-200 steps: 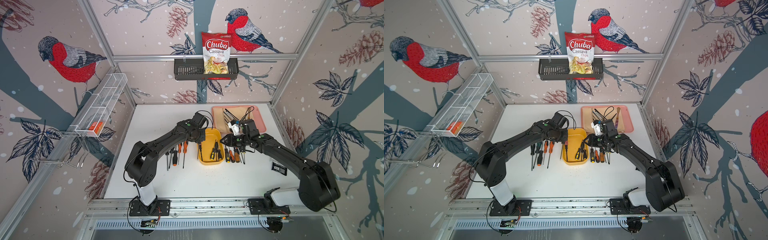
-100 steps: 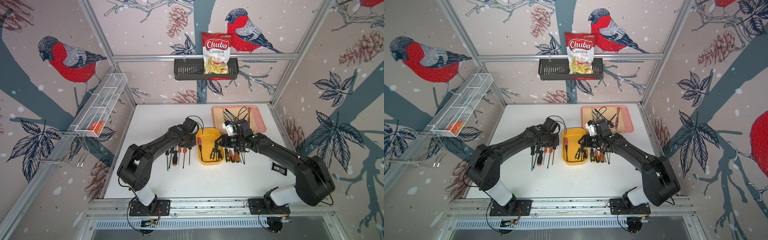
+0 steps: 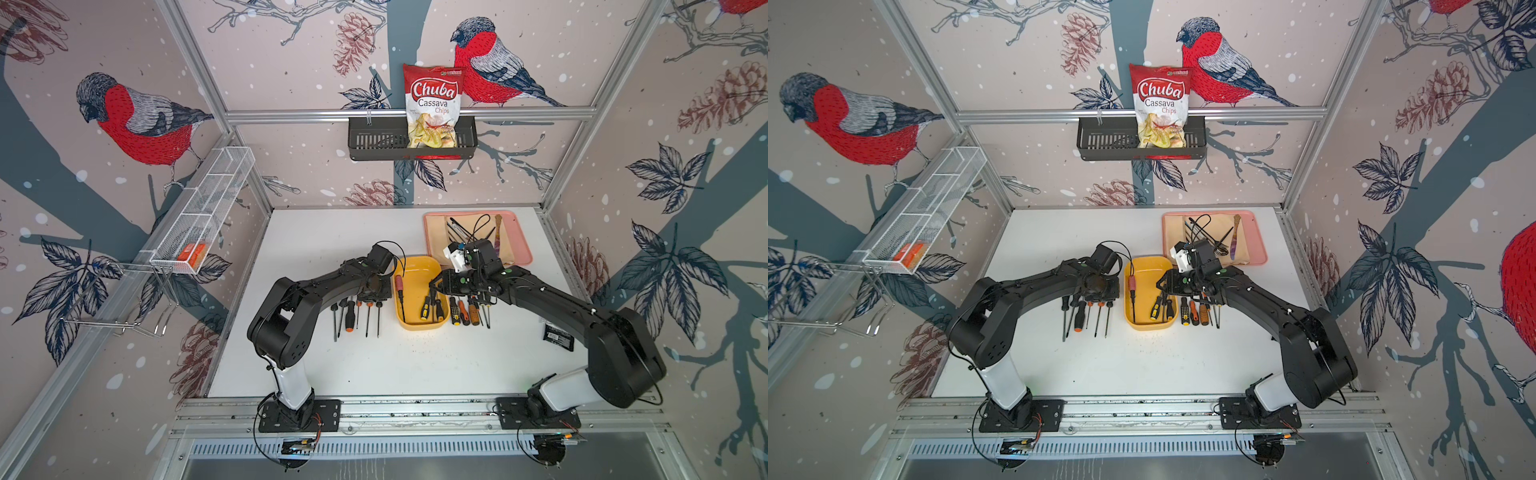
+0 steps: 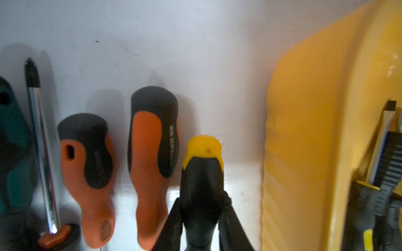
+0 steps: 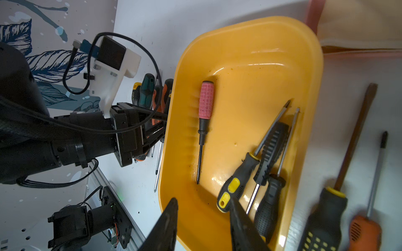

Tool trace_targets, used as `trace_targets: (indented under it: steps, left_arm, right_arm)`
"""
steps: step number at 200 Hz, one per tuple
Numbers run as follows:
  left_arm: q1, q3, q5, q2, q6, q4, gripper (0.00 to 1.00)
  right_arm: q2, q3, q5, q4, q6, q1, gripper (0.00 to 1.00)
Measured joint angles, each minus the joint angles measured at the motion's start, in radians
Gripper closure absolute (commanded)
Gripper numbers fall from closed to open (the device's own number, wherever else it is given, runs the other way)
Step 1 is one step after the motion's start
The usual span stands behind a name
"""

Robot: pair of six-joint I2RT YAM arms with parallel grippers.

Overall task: Take out the screwdriver from the storage box
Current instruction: Place the screwdriver at the center of the board.

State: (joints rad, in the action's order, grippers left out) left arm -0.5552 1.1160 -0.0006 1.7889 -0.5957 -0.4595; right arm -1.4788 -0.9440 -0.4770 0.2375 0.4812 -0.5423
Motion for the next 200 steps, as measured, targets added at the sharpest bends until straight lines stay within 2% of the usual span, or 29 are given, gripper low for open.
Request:
trace_targets:
  steps: [108, 200]
  left_arm:
    - [0.002, -0.003, 0.000, 0.029, -0.006, 0.033, 0.65]
    - [0.002, -0.007, 0.033, -0.151, -0.005, 0.023, 0.60]
  right_arm:
    - [-0.023, -0.046, 0.035, 0.040, -0.002, 0.006, 0.57]
    - [-0.140, -0.208, 0.213, 0.259, 0.018, -0.065, 0.58]
